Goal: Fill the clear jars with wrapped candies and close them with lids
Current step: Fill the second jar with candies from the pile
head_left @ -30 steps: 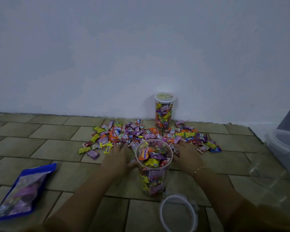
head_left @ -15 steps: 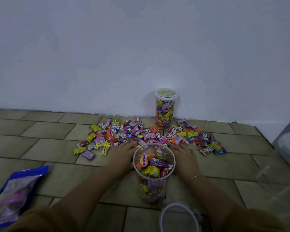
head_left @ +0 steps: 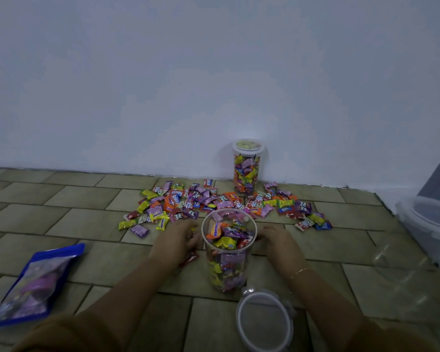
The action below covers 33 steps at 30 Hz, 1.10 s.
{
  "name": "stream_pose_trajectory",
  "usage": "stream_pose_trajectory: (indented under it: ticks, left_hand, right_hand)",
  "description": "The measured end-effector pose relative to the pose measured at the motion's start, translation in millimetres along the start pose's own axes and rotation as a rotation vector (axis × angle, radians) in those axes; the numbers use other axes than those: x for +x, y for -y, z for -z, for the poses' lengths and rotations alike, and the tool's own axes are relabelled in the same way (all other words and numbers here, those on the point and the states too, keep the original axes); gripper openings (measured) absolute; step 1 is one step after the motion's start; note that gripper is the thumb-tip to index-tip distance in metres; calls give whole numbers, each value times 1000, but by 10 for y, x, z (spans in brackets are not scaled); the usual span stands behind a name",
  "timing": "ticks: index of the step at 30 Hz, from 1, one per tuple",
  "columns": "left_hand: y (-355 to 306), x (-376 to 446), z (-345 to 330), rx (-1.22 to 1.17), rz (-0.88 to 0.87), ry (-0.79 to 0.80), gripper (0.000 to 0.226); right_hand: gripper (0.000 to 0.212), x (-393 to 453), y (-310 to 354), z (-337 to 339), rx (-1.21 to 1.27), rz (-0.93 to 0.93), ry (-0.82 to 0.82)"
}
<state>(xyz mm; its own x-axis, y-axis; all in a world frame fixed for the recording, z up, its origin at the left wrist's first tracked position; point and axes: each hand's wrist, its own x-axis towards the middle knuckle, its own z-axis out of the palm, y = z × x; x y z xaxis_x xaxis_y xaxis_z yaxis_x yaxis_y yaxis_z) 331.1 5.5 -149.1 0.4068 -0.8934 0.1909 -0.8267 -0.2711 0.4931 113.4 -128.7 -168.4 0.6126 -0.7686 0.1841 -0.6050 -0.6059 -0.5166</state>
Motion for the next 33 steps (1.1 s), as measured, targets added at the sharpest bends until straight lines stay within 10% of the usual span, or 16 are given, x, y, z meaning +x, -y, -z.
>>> stream_pose_trajectory:
  ticks: [13, 33]
  left_hand:
    - [-826, 132, 687, -766, 173, -560, 16]
    - [-1306, -188, 622, -976, 130, -298, 14]
  right_hand:
    - [27, -221, 885, 949, 578, 101, -214]
    - [33, -434, 1237, 878, 977, 76, -104]
